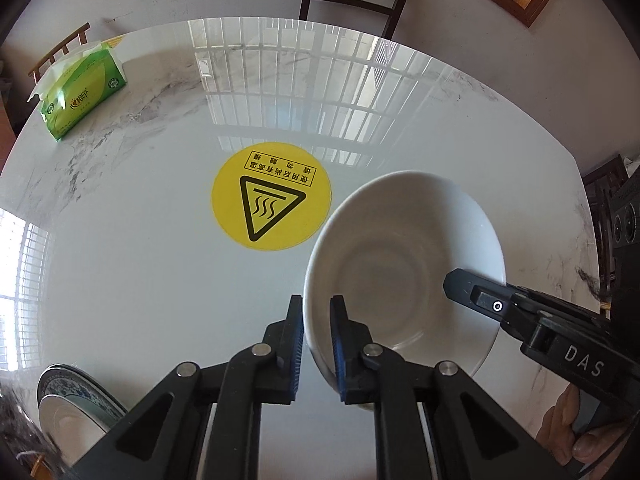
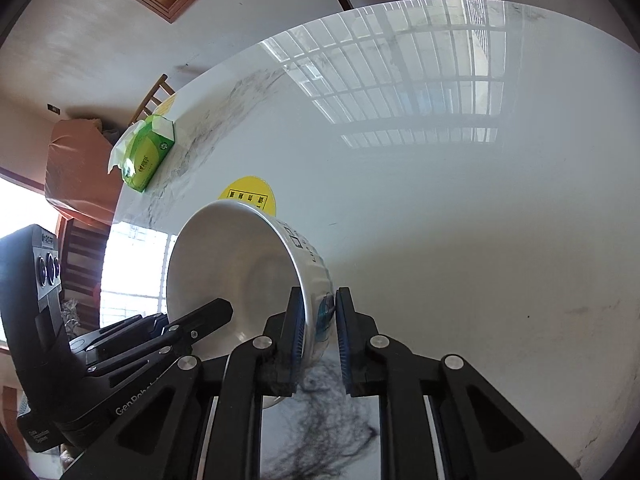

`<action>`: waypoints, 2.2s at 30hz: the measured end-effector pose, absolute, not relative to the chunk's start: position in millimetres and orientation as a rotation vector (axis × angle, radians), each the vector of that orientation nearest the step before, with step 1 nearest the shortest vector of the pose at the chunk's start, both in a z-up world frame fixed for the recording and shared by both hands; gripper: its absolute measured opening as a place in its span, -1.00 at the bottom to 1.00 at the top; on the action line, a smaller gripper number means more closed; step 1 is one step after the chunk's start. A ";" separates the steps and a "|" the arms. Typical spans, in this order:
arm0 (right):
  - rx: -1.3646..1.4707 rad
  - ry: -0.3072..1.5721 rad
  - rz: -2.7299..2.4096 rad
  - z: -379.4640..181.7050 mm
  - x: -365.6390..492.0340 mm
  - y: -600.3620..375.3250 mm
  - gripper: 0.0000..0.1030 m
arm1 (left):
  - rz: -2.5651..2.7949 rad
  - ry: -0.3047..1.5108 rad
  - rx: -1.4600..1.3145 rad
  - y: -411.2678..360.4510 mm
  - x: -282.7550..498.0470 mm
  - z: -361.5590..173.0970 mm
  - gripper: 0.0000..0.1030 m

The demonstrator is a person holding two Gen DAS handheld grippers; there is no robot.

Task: Organize plates and bowls
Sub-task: 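Close both grippers on the rim of the 'Dog' bowl, then carry the 'Dog' bowl over the nested bowls with both grippers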

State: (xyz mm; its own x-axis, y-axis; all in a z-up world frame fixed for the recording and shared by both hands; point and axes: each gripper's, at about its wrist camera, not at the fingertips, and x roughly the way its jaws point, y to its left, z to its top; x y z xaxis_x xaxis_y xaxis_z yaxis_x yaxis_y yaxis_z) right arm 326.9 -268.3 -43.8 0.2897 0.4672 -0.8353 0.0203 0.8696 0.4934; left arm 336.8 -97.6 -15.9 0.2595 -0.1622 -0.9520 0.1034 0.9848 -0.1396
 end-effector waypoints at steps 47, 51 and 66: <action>0.385 1.226 0.449 32.0 122.5 -197.5 -0.72 | -0.200 1.124 0.054 -37.5 103.2 58.0 -0.74; 0.369 1.231 0.452 29.4 113.4 -190.7 -0.72 | -0.196 1.133 0.054 -34.0 95.9 52.5 -0.74; 0.361 1.265 0.448 15.6 107.4 -182.7 -0.72 | -0.195 1.174 0.039 -31.8 93.1 37.9 -0.74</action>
State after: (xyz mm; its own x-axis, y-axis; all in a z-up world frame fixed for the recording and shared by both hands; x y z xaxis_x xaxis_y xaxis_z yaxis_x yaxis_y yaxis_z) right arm 107.4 -182.7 15.6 0.2359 0.5108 -0.8267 -0.1235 0.8596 0.4958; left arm 93.1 -31.8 37.9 0.3719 -0.1317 -0.9189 0.1726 0.9824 -0.0710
